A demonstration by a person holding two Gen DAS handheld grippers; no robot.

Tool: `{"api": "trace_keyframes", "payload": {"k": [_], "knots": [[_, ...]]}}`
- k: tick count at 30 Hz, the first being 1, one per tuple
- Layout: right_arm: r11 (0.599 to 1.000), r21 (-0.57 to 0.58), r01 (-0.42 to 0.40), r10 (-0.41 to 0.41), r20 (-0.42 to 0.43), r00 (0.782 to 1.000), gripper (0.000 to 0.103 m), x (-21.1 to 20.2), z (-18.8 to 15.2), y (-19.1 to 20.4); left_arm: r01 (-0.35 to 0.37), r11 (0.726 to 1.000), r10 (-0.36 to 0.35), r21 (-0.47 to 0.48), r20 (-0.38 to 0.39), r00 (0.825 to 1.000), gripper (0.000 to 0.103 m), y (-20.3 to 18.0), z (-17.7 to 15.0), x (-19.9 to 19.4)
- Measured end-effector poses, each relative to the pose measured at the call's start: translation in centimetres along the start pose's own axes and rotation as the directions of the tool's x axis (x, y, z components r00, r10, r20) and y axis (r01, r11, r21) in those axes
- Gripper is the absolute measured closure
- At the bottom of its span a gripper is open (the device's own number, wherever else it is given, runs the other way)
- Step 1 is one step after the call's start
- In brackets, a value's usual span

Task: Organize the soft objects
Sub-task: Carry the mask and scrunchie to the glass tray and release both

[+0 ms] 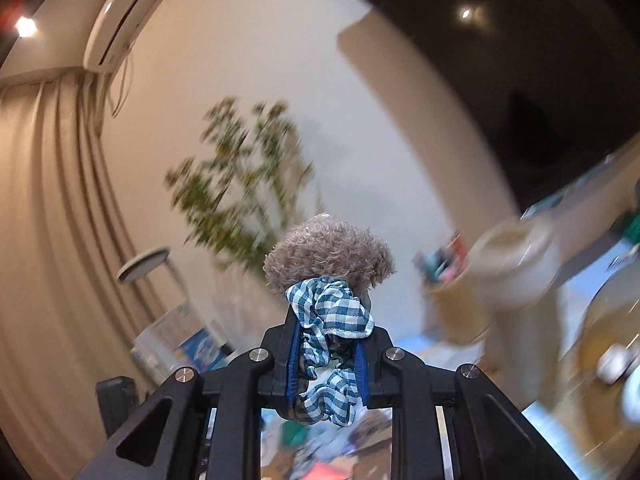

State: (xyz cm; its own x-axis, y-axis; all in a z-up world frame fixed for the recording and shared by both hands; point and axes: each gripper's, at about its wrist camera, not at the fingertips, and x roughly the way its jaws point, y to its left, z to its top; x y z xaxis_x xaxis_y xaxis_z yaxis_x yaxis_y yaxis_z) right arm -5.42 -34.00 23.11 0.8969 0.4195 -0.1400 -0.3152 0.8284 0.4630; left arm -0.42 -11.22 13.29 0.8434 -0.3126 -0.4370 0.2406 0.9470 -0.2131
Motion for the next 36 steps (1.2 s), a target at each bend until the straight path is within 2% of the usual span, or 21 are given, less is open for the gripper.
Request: {"api": "trace_keyframes", "payload": {"k": [5, 10, 15, 19, 22, 27, 29, 30, 31, 32, 33, 34, 35, 36], "knots": [[0.997, 0.003, 0.081, -0.081, 0.037, 0.996, 0.082, -2.7, 4.6, -3.2, 0.101, 0.995, -0.101, 0.028, 0.022, 0.995, 0.094, -5.6, 2.7, 1.6], [0.979, 0.017, 0.203, -0.203, 0.037, 0.978, 0.082, -5.9, 6.8, -7.0, 0.211, 0.976, -0.212, 0.058, 0.003, 0.977, 0.094, -11.4, 2.8, 3.3], [0.947, 0.047, 0.319, -0.319, 0.002, 0.948, 0.082, -8.8, 6.9, -10.7, 0.303, 0.947, -0.300, 0.103, -0.045, 0.953, 0.094, -16.6, 1.5, 4.9], [0.908, 0.072, 0.413, -0.409, -0.057, 0.911, 0.082, -10.7, 6.2, -14.0, 0.364, 0.920, -0.352, 0.142, -0.102, 0.930, 0.094, -20.3, 0.0, 6.3], [0.883, 0.075, 0.464, -0.456, -0.104, 0.884, 0.082, -11.9, 5.3, -15.6, 0.395, 0.905, -0.373, 0.159, -0.151, 0.916, 0.094, -22.5, -1.0, 7.6], [0.847, 0.092, 0.523, -0.506, -0.162, 0.847, 0.082, -14.1, 3.8, -16.7, 0.412, 0.894, -0.375, 0.178, -0.207, 0.903, 0.094, -24.6, -2.1, 9.6], [0.844, 0.085, 0.530, -0.512, -0.172, 0.842, 0.082, -14.5, 3.3, -16.5, 0.422, 0.889, -0.380, 0.178, -0.229, 0.896, 0.092, -25.0, -2.5, 10.3], [0.845, 0.084, 0.528, -0.509, -0.175, 0.843, 0.082, -14.7, 3.1, -16.4, 0.430, 0.886, -0.385, 0.174, -0.241, 0.891, 0.089, -25.1, -2.7, 10.6], [0.844, 0.082, 0.529, -0.510, -0.176, 0.842, 0.082, -15.0, 2.9, -16.3, 0.435, 0.885, -0.386, 0.169, -0.257, 0.886, 0.074, -25.3, -2.9, 11.0], [0.844, 0.080, 0.530, -0.512, -0.174, 0.841, 0.081, -15.2, 2.8, -16.1, 0.431, 0.887, -0.379, 0.168, -0.271, 0.885, 0.053, -25.4, -3.0, 11.3], [0.848, 0.082, 0.524, -0.506, -0.174, 0.845, 0.075, -15.4, 2.8, -16.0, 0.421, 0.891, -0.363, 0.172, -0.288, 0.886, 0.038, -25.5, -3.1, 11.7], [0.850, 0.085, 0.521, -0.501, -0.179, 0.847, 0.054, -15.4, 2.7, -15.9, 0.405, 0.896, -0.341, 0.184, -0.302, 0.890, 0.010, -25.8, -3.6, 11.9], [0.848, 0.091, 0.522, -0.501, -0.183, 0.846, 0.035, -15.4, 2.7, -15.9, 0.389, 0.901, -0.321, 0.194, -0.307, 0.896, 0.001, -25.9, -3.7, 12.0], [0.845, 0.096, 0.526, -0.504, -0.185, 0.843, 0.004, -15.5, 2.7, -15.9, 0.378, 0.904, -0.308, 0.201, -0.309, 0.900, 0.001, -25.9, -3.8, 11.9]]}}
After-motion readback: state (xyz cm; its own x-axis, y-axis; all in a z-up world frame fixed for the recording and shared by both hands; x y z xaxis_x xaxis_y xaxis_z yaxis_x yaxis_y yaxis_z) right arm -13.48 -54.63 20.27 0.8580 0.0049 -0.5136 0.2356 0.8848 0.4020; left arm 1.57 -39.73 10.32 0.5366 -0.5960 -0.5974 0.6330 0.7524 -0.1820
